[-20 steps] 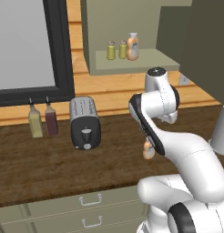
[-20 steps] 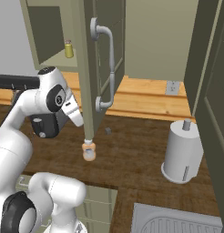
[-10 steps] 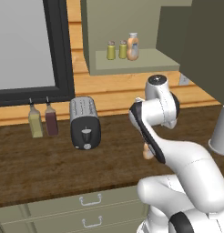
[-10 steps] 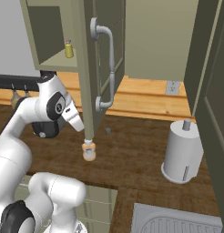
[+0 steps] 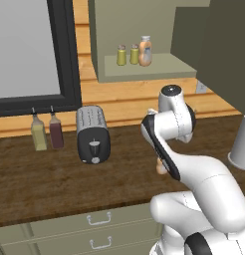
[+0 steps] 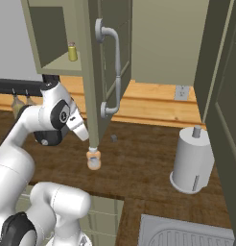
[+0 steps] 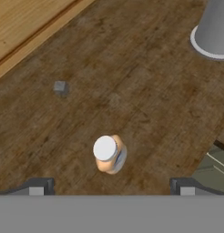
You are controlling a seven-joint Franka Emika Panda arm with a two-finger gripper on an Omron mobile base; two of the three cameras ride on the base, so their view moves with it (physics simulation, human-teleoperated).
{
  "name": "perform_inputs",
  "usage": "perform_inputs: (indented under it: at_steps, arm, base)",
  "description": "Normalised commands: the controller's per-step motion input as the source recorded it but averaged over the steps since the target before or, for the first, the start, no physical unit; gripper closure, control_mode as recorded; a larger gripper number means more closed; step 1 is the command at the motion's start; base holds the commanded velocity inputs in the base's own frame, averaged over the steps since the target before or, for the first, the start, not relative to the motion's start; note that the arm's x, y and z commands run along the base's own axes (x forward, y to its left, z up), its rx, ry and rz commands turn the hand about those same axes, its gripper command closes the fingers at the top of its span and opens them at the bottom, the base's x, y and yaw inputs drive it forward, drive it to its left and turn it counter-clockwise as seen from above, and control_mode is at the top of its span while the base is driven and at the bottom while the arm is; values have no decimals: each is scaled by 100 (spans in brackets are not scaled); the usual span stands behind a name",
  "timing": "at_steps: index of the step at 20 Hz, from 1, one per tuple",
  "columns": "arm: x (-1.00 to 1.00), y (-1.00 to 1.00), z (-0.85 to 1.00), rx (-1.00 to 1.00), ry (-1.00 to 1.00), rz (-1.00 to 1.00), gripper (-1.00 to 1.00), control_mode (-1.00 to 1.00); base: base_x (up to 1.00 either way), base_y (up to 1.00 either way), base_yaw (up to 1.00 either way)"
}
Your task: Put the shaker and condiment bottle from the counter next to their counterparts in the cabinet.
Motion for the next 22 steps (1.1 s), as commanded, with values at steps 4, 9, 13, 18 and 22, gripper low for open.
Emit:
perform_inputs:
  at_steps: [4, 9, 13, 18, 22]
  arm:
    - [0, 0, -18, 1, 3, 0, -100, -100]
    - [0, 0, -18, 0, 3, 0, -100, -100]
    - [0, 0, -17, 0, 3, 0, -100, -100]
    - [0, 0, -15, 0, 3, 0, -100, -100]
    - [0, 0, -12, 0, 2, 0, -100, -100]
  base:
    - [0, 0, 0]
    - [0, 0, 0]
    - [0, 0, 0]
    - [0, 0, 0]
    - [0, 0, 0]
